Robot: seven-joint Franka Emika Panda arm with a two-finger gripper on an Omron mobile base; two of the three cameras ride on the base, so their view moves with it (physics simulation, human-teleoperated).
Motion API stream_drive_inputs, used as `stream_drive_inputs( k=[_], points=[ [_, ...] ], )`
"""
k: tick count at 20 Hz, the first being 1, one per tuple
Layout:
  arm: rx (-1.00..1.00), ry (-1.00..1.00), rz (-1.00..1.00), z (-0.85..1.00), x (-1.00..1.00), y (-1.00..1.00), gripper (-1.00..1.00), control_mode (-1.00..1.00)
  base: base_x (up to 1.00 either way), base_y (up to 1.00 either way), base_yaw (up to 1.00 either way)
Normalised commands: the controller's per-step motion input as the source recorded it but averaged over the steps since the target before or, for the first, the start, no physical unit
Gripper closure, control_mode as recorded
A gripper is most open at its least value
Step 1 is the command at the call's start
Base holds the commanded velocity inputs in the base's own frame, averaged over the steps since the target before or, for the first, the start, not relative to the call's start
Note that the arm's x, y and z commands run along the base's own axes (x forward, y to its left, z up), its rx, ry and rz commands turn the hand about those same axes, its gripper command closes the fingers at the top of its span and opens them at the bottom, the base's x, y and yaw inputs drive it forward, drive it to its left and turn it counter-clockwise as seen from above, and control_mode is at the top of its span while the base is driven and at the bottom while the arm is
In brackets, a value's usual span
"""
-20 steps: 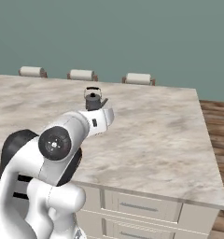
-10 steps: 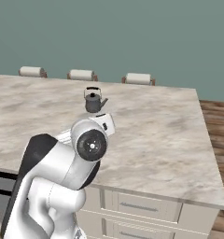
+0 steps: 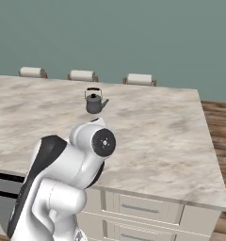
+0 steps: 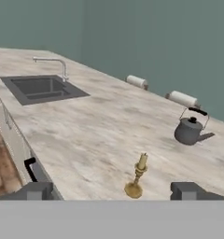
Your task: Pick the candle and candle from the dining table and place them in the open cabinet. Close the cabinet after placing the objects.
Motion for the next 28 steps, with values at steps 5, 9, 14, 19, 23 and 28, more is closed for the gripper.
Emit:
stream_drive_inputs(
  k=[5,9,14,19,23,28],
  points=[
    [0.0,0.02,0.13,-0.31,0.07,0.37,-1.0,-1.0,0.0,0.0,0.0],
    [0.0,0.0,0.04,-0.28,0.01,0.19,-1.0,-1.0,0.0,0.0,0.0],
    [0.0,0.01,0.04,-0.3,0.04,0.14,-1.0,-1.0,0.0,0.0,0.0],
    [0.0,0.06,0.03,-0.32,0.23,0.14,-1.0,-1.0,0.0,0.0,0.0],
    [0.0,0.07,0.01,-0.3,0.31,0.11,-1.0,-1.0,0.0,0.0,0.0],
    [0.0,0.03,0.01,-0.25,0.24,0.02,-1.0,-1.0,0.0,0.0,0.0]
  ],
)
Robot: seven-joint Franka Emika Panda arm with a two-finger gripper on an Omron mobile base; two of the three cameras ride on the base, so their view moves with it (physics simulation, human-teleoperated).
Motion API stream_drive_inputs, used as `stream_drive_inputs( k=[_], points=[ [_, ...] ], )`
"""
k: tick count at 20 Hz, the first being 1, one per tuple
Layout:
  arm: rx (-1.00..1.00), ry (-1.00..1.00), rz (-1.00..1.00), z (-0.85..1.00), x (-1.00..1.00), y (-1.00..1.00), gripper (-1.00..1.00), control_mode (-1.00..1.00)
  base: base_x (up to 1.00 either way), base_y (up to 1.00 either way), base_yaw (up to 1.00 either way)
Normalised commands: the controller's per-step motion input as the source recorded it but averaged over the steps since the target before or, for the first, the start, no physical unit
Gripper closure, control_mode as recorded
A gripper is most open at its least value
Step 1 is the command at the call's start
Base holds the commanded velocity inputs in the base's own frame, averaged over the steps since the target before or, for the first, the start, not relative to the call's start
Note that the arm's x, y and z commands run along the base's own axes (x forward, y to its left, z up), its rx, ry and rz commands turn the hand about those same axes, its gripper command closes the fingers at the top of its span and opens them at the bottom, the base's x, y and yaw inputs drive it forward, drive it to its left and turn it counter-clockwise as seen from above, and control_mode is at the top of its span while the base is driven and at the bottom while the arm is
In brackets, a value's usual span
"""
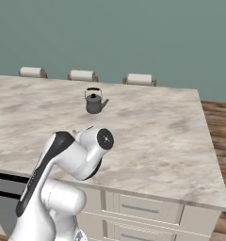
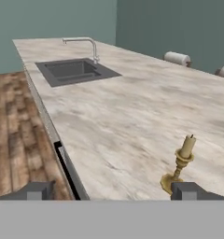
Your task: Pick the candle and candle from the dining table and place them in the open cabinet. Close the cabinet after placing the objects.
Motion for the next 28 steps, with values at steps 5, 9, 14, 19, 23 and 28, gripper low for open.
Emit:
stream_drive_inputs(
  k=[5,9,14,19,23,28],
  points=[
    [0.0,0.05,0.01,-0.23,0.29,0.03,-1.0,-1.0,0.0,0.0,0.0],
    [0.0,0.06,0.01,-0.22,0.31,0.02,-1.0,-1.0,0.0,0.0,0.0],
    [0.0,0.06,0.01,-0.23,0.32,0.0,-1.0,-1.0,0.0,0.0,0.0],
    [0.0,0.04,0.01,-0.24,0.33,0.0,-1.0,-1.0,0.0,0.0,0.0],
    [0.0,0.0,0.01,-0.24,0.33,0.0,-1.0,-1.0,0.0,0.0,0.0],
    [0.0,0.0,0.01,-0.21,0.31,0.0,-1.0,-1.0,0.0,0.0,0.0]
  ],
)
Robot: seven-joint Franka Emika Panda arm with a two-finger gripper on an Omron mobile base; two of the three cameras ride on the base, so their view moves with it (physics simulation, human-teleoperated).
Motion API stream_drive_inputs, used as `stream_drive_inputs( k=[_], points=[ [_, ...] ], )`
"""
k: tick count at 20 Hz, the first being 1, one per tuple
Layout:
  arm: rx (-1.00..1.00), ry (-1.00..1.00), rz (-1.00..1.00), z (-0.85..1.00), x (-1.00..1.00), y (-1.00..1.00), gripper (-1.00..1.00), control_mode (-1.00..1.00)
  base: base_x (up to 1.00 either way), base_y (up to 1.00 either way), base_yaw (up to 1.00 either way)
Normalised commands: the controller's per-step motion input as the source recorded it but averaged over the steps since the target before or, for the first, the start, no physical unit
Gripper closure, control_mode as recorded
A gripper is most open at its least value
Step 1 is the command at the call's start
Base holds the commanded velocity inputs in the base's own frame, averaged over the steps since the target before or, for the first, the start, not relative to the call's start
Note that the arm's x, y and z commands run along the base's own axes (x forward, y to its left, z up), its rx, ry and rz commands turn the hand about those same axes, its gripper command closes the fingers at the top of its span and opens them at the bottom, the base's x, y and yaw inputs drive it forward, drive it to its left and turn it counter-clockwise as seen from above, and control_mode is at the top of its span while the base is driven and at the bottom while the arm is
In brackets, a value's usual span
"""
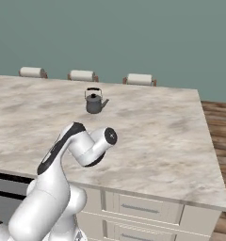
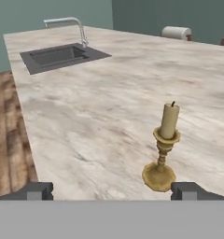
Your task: Pick the candle and candle from the dining table and place them in the open cabinet. Close the cabinet after placing the objects.
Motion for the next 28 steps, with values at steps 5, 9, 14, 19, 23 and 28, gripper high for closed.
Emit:
stream_drive_inputs(
  k=[5,9,14,19,23,28],
  points=[
    [0.0,0.0,0.01,-0.21,0.33,0.0,-1.0,-1.0,0.0,0.0,0.0],
    [0.0,0.0,0.01,-0.22,0.36,0.0,-1.0,-1.0,0.0,0.0,0.0],
    [0.0,0.0,0.01,-0.22,0.36,0.0,-1.0,-1.0,0.0,0.0,0.0],
    [0.0,0.0,0.01,-0.21,0.35,0.0,-1.0,-1.0,0.0,0.0,0.0],
    [0.0,0.0,0.01,-0.22,0.33,0.0,-1.0,-1.0,0.0,0.0,0.0],
    [0.0,0.0,0.02,-0.25,0.32,0.0,-1.0,-1.0,0.0,0.0,0.0]
  ],
)
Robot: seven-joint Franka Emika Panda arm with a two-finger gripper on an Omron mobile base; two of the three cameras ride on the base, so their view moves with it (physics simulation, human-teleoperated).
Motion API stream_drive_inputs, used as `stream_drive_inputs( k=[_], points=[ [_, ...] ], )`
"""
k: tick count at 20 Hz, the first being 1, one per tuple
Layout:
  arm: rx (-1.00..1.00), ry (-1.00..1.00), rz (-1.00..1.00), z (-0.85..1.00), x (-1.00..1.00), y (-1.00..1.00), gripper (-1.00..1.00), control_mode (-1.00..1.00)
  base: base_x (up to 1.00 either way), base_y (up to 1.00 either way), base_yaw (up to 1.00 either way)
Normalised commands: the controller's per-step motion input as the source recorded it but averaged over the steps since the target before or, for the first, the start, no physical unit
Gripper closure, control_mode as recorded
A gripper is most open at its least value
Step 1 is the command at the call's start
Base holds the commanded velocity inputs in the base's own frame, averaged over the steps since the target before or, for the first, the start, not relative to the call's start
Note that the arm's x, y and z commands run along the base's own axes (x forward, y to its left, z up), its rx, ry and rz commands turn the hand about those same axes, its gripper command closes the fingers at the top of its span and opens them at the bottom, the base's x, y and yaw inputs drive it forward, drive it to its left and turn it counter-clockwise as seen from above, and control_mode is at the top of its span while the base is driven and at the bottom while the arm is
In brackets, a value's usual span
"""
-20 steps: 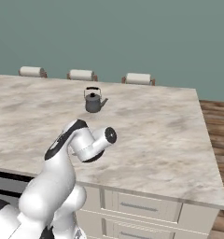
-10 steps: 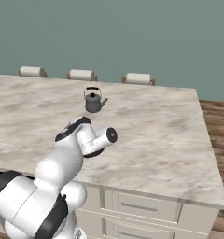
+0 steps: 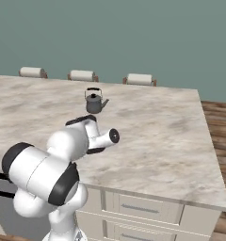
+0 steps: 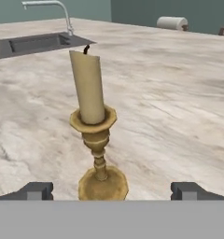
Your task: Pick the candle and candle from the dining table and place them in the open cabinet. Close the cabinet after placing the objects.
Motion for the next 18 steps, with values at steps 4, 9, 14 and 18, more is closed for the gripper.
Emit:
stream_drive_inputs(
  k=[4,9,14,18],
  points=[
    [0.0,0.0,0.02,-0.23,0.19,0.0,-1.0,-1.0,0.0,0.0,0.0],
    [0.0,-0.05,0.02,-0.17,-0.19,0.07,-1.0,-1.0,0.0,0.0,0.0],
    [0.0,-0.01,0.01,-0.01,-0.04,0.25,-1.0,-1.0,0.0,0.0,0.0],
    [0.02,-0.01,0.0,0.08,0.0,0.2,-1.0,-1.0,0.0,0.0,0.0]
  ],
)
